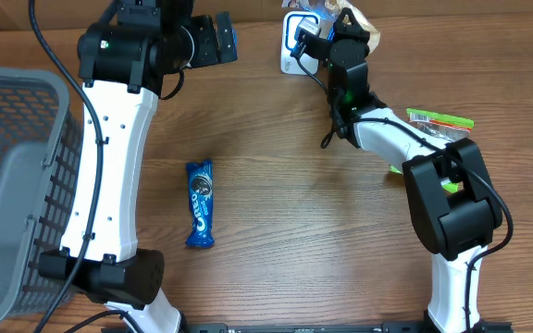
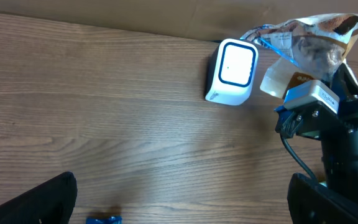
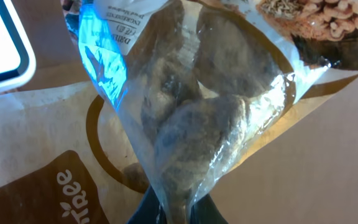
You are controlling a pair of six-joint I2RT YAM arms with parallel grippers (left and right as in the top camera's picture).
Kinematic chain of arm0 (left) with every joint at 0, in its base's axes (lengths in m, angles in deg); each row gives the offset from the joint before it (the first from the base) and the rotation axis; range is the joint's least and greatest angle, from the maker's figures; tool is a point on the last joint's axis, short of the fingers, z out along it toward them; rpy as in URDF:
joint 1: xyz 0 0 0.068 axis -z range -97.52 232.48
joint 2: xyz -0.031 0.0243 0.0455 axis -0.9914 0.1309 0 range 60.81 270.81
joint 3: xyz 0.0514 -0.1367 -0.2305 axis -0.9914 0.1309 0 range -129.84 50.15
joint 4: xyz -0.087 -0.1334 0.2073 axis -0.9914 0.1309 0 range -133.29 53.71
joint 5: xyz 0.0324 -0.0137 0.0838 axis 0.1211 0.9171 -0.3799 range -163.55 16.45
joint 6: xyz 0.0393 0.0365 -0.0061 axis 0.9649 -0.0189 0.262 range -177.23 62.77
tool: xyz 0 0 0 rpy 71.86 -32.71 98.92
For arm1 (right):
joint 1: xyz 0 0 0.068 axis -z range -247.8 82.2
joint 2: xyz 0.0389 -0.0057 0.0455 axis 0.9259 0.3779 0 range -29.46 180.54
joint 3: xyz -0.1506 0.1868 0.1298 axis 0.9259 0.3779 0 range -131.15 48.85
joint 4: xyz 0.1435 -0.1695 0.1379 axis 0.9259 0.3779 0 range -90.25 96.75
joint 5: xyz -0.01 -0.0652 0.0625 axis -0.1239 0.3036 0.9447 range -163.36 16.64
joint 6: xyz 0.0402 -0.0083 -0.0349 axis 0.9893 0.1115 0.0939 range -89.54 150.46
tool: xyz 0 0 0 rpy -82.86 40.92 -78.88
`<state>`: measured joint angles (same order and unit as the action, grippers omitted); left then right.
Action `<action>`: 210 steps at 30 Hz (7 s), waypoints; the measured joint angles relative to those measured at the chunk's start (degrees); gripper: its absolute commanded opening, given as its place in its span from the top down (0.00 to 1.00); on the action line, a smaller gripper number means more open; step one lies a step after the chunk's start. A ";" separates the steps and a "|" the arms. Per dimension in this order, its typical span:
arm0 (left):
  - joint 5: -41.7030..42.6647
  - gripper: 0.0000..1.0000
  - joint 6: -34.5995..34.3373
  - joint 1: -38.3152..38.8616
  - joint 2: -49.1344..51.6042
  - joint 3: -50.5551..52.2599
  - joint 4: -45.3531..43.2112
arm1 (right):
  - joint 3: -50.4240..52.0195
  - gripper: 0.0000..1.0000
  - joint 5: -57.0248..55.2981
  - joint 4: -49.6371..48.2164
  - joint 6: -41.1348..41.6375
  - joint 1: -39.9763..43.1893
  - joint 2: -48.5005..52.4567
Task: Scan the item barcode
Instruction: 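Raise the cookie bag up to the white scanner, then lower the cookie bag down and right of the scanner, then release the cookie bag and move the right gripper left, then reach the right gripper toward the blue Oreo pack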
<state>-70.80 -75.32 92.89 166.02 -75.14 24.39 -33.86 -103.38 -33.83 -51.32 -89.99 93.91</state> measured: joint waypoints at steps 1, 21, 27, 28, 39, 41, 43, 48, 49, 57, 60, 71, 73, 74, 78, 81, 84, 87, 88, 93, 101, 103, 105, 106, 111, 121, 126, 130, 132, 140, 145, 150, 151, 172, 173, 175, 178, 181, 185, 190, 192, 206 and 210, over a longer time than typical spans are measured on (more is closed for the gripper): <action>0.00 0.00 0.02 0.00 0.00 0.00 0.00 | 0.00 0.96 0.28 -0.24 -0.66 0.11 0.00; 0.00 0.00 0.00 -0.02 0.00 0.00 0.02 | 0.33 0.96 0.85 28.22 20.90 -1.97 -7.48; 0.04 0.00 0.00 -0.02 0.00 -0.02 0.04 | 0.26 0.96 8.92 50.34 49.00 -1.90 -21.84; 0.00 0.00 0.00 -0.02 0.00 0.00 -0.07 | 0.28 0.96 10.25 53.37 52.85 -1.88 -24.17; 0.02 0.00 0.00 0.00 0.00 -0.02 -0.04 | -0.07 0.96 24.65 83.19 90.58 -1.88 -32.61; 0.02 0.00 0.00 -0.02 0.00 -0.02 0.00 | 0.44 0.96 25.53 84.19 92.56 -1.84 -32.52; 0.02 0.00 0.02 0.00 0.00 -0.02 -0.02 | 0.68 0.96 26.47 84.26 93.94 -1.84 -32.52; 0.02 0.00 0.00 -0.02 0.00 -0.02 -0.02 | 0.76 0.96 30.23 84.65 95.84 -1.09 -32.50; 0.02 0.00 0.00 -0.02 0.00 -0.02 -0.02 | 0.76 0.96 31.23 84.72 96.13 -0.59 -32.50; 0.02 0.00 0.00 -0.02 0.00 -0.02 0.00 | 2.93 0.96 36.48 86.73 96.80 4.50 -32.50; 0.02 0.00 0.00 -0.02 0.00 -0.02 0.00 | 5.14 0.96 37.51 86.84 96.85 4.81 -32.50; 0.02 0.00 0.00 0.00 0.00 -0.02 -0.02 | 11.10 0.96 38.60 86.58 96.83 4.81 -32.50; 0.02 0.00 0.00 -0.02 0.00 -0.02 -0.02 | 11.10 0.96 38.60 86.38 96.80 4.81 -32.50; 0.00 0.00 0.00 -0.02 0.00 -0.02 -0.02 | 11.10 0.96 38.60 86.29 96.83 4.81 -32.50; 0.00 0.00 0.00 0.00 0.00 -0.02 -0.02 | 11.10 0.96 38.64 86.25 96.83 4.81 -32.50; 0.02 0.00 0.00 -0.02 0.00 -0.02 -0.02 | 11.10 0.96 38.62 86.01 96.83 4.81 -32.50; 0.02 0.00 0.00 0.00 0.00 -0.02 -0.02 | 11.10 0.96 38.62 85.90 96.85 4.81 -32.50; 0.02 0.00 0.00 -0.02 0.00 -0.02 0.00 | 11.10 0.96 38.60 85.88 96.85 4.81 -32.50; 0.02 0.00 0.00 -0.02 0.00 -0.02 0.00 | 11.10 0.96 38.62 85.83 96.80 4.81 -32.50; 0.02 0.00 0.00 -0.02 0.00 -0.02 0.00 | 11.10 0.96 38.62 85.64 96.85 4.85 -32.50; 0.02 0.00 0.00 -0.02 0.00 -0.02 0.00 | 11.10 0.96 38.58 85.55 96.85 4.87 -32.50; 0.00 0.00 0.00 -0.02 0.00 -0.02 0.00 | 11.10 0.96 38.60 85.55 96.83 4.85 -32.50; 0.02 0.00 0.02 0.00 0.00 -0.02 0.00 | 11.10 0.96 38.60 85.42 96.80 4.87 -32.39; 0.00 0.00 0.00 0.00 0.00 -0.02 0.00 | 11.10 0.96 38.58 85.35 96.76 4.85 -32.26; 0.02 0.00 0.00 -0.02 0.00 -0.02 0.00 | 11.10 0.96 38.60 85.05 96.80 4.85 -30.21; 0.02 0.00 0.00 -0.02 0.00 -0.02 0.00 | 11.10 0.70 38.32 84.67 97.07 4.87 -27.91; 0.00 0.00 0.00 -0.02 0.00 -0.02 0.00 | 11.10 0.33 38.07 84.72 97.04 4.92 -25.20; 0.00 0.00 0.00 -0.02 0.00 -0.02 -0.02 | 11.10 0.33 38.07 84.72 96.85 4.92 -23.23; 0.02 0.00 0.02 -0.02 0.00 -0.02 0.00 | 11.10 0.32 38.07 84.56 96.83 4.92 -23.21; 0.00 0.00 0.00 -0.02 0.00 -0.02 -0.02 | 8.57 0.32 41.00 85.48 95.36 4.92 -23.21; 0.02 0.00 0.02 0.00 0.00 -0.02 -0.02 | 5.92 0.30 43.65 85.07 94.57 4.92 -23.21; 0.02 0.00 0.00 -0.02 0.00 -0.02 0.00 | 5.77 0.28 45.13 84.56 94.20 4.92 -23.21; 0.02 0.00 0.02 0.00 0.00 -0.02 -0.02 | 5.77 0.28 45.27 84.50 94.16 4.92 -23.21; 0.02 0.00 0.02 -0.02 0.00 -0.02 -0.02 | 5.77 0.31 53.94 78.79 96.61 3.69 -23.02; 0.00 0.00 0.00 0.00 0.00 -0.02 -0.02 | 5.73 0.31 55.47 78.12 96.78 3.61 -22.93; 0.02 0.00 0.00 -0.02 0.00 -0.02 -0.02 | 5.55 0.31 58.18 76.50 97.22 3.39 -22.77; 0.02 0.00 0.02 -0.02 0.00 -0.02 -0.02 | 5.18 0.30 61.68 73.44 99.32 2.27 -22.67; 0.02 0.00 0.00 -0.02 0.00 -0.02 -0.02 | 4.92 0.30 64.28 70.58 102.86 -0.83 -22.58; 0.50 0.00 0.02 0.00 0.00 -0.02 1.05 | 4.81 0.29 64.57 67.65 107.56 -4.96 -21.75; 0.90 0.00 0.22 -0.02 0.00 -0.02 3.89 | 4.81 0.29 64.26 65.26 110.55 -9.75 -18.91; 0.90 0.00 0.59 -0.02 0.00 -0.02 4.59 | 4.81 0.29 63.91 64.96 111.19 -12.11 -17.42; -2.10 0.00 2.01 -3.74 0.00 -0.02 10.36 | 4.81 0.28 58.99 64.57 113.74 -19.26 -13.20; -2.60 0.00 2.01 -5.73 0.00 -0.02 10.45 | 4.81 0.29 58.38 64.63 114.38 -19.23 -11.54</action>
<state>-73.40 -73.31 87.17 166.02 -75.16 34.84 -29.06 -45.00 30.80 63.06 -109.23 82.37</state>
